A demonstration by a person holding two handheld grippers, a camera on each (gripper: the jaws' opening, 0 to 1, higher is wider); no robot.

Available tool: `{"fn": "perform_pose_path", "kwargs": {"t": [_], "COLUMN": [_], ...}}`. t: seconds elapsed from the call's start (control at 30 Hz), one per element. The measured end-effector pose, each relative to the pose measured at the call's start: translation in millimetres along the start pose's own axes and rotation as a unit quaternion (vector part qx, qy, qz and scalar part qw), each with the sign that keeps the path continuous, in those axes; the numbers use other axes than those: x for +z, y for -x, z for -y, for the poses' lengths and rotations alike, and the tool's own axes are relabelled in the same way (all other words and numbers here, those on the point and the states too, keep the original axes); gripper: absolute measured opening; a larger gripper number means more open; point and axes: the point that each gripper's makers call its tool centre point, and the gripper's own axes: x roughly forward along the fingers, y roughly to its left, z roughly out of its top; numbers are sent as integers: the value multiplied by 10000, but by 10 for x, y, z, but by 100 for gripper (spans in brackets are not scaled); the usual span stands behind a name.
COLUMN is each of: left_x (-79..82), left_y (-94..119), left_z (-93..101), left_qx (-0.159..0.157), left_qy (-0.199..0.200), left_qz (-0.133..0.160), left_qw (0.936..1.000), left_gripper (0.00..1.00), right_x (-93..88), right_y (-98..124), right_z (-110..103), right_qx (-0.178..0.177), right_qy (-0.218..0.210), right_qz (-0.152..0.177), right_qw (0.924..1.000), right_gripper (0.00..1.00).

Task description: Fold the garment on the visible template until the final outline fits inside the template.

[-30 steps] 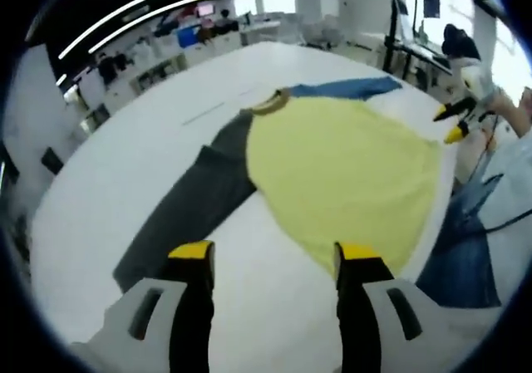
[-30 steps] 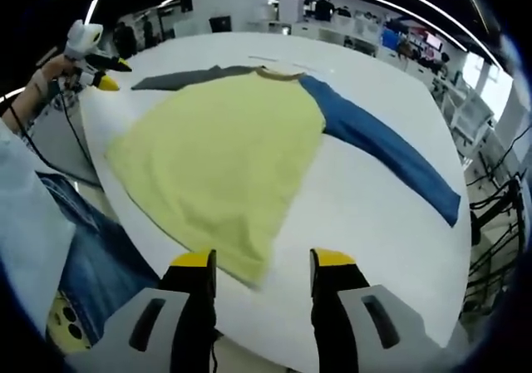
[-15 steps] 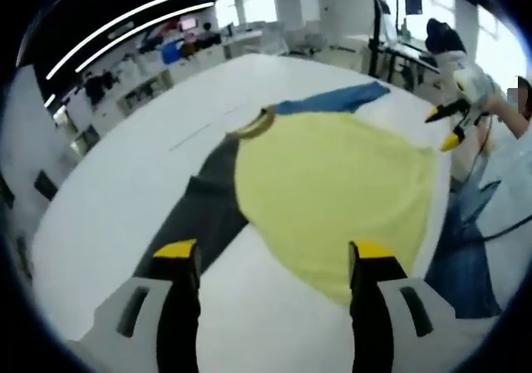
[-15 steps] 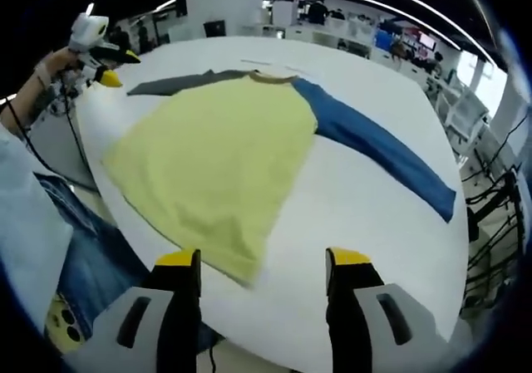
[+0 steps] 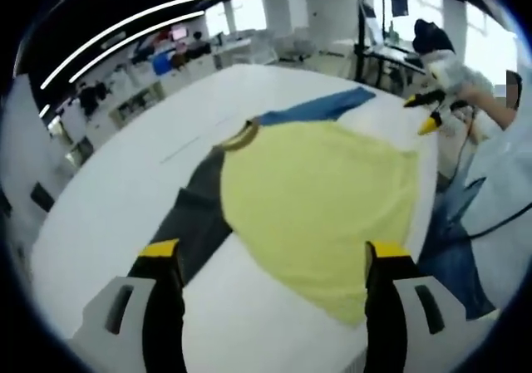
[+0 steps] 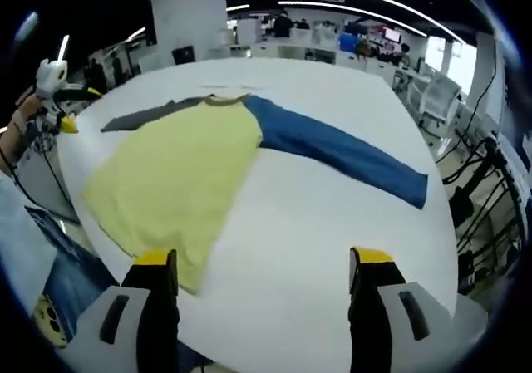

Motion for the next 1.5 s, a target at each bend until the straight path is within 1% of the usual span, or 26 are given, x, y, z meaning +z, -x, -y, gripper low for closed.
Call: {"fn": "perform_pose_path", "kwargs": {"t": [0.1,0.13,0.17,0.2,0.23,0.27,0.37,0.43,0.5,0.57,0.63,0.73,0.8,0.83,0.9,0.97,1.03,1.07,1.1,1.17,1.23,1.27,1.37,1.47,1.5], "left_x": [45,56,83,108,131,166,237,273,303,312,346,402,466,488,529,564,589,602,626,666,707,720,768,792,796], "left_y": [32,39,52,59,66,85,126,154,175,188,202,224,242,249,262,270,274,275,280,287,291,292,300,306,311], "left_z": [72,91,134,178,219,256,329,394,447,482,518,571,596,602,608,618,652,665,689,724,740,744,734,722,716], "left_qx": [-11,-2,-27,-108,-180,-204,-210,-253,-272,-312,-298,-317,-288,-277,-227,-196,-221,-224,-232,-259,-241,-235,-169,-120,-99], "left_qy": [-30,-66,-171,-179,-73,-27,-102,-148,-302,-257,-308,-357,-386,-380,-384,-380,-395,-433,-480,-485,-502,-499,-505,-477,-468], "left_qz": [19,28,70,131,179,243,343,370,387,351,354,372,439,457,475,485,484,483,496,518,535,537,558,564,564], "left_qw": [10000,10000,9998,9997,9997,9995,9991,9989,9984,9986,9985,9982,9979,9978,9979,9979,9978,9976,9973,9971,9970,9970,9970,9972,9973], "left_gripper": [89,90,91,92,92,93,96,98,99,99,99,99,99,99,99,99,99,99,99,99,99,99,99,99,99], "right_x": [23,32,44,60,74,84,102,107,122,180,184,136,143,168,210,286,300,304,319,317,304,298,292,232,220], "right_y": [3,3,9,14,14,15,-1,-18,-49,-91,-144,-237,-268,-278,-283,-296,-322,-328,-358,-383,-423,-443,-465,-517,-566], "right_z": [161,247,337,428,500,561,798,892,996,1069,1164,1346,1442,1528,1630,1797,1942,1963,2043,2085,2179,2238,2234,2254,2323], "right_qx": [-63,-86,-155,-202,-241,-288,-418,-449,-457,-400,-432,-600,-673,-741,-811,-898,-963,-972,-982,-981,-1033,-1085,-1133,-1190,-1197], "right_qy": [-103,-156,-243,-279,-344,-410,-511,-535,-678,-966,-950,-894,-914,-936,-1045,-1208,-1392,-1415,-1446,-1442,-1467,-1489,-1667,-1694,-1685], "right_qz": [69,93,127,171,212,237,262,264,295,450,414,245,241,301,373,492,466,470,448,398,331,313,284,129,78], "right_qw": [9999,9998,9995,9993,9989,9985,9975,9972,9962,9935,9937,9939,9932,9924,9905,9874,9845,9840,9836,9839,9832,9824,9791,9782,9784], "right_gripper": [87,88,88,89,89,90,90,90,90,90,89,87,86,83,78,68,57,54,51,46,40,39,34,31,30]}}
